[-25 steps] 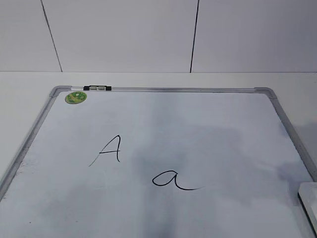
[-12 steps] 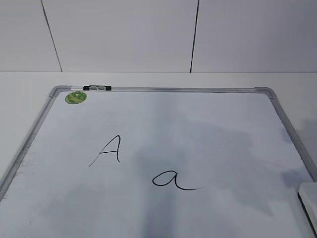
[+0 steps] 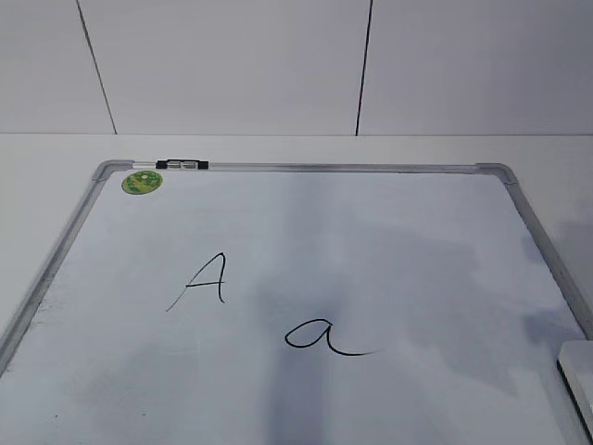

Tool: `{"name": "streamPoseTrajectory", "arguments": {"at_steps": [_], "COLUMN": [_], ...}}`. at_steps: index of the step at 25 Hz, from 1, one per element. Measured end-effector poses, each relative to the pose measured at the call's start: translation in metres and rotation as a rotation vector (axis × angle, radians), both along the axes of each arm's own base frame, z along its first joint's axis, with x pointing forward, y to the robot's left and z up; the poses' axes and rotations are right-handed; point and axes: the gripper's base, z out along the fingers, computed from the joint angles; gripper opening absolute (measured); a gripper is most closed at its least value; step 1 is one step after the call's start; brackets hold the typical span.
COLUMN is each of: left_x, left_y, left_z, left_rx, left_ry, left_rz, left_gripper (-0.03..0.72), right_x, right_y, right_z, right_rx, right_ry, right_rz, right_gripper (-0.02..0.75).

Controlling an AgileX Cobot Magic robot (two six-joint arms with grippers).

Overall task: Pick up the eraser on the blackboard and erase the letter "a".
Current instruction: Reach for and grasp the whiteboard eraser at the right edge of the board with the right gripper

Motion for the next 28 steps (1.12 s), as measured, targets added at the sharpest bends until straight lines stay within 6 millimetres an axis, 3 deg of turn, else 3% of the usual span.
{"name": "streamPoseTrajectory", "arguments": {"at_steps": [21,28], "left_x": [0.000,0.000], "left_y": [0.000,0.000], "left_z": [0.000,0.000], "left_rx": [0.000,0.000], "left_ry": [0.000,0.000], "left_rz": [0.000,0.000], "left_gripper": [0.235,0.235], "right_x": [0.011,0.012], "right_y": [0.000,-0.001], "right_z": [-0.015,-0.014], "right_rx": [-0.002,-0.020], "right_ry": [0.048,0.052], "right_rz": [0.036,0.050], "right_gripper": [0.615,0.661]}}
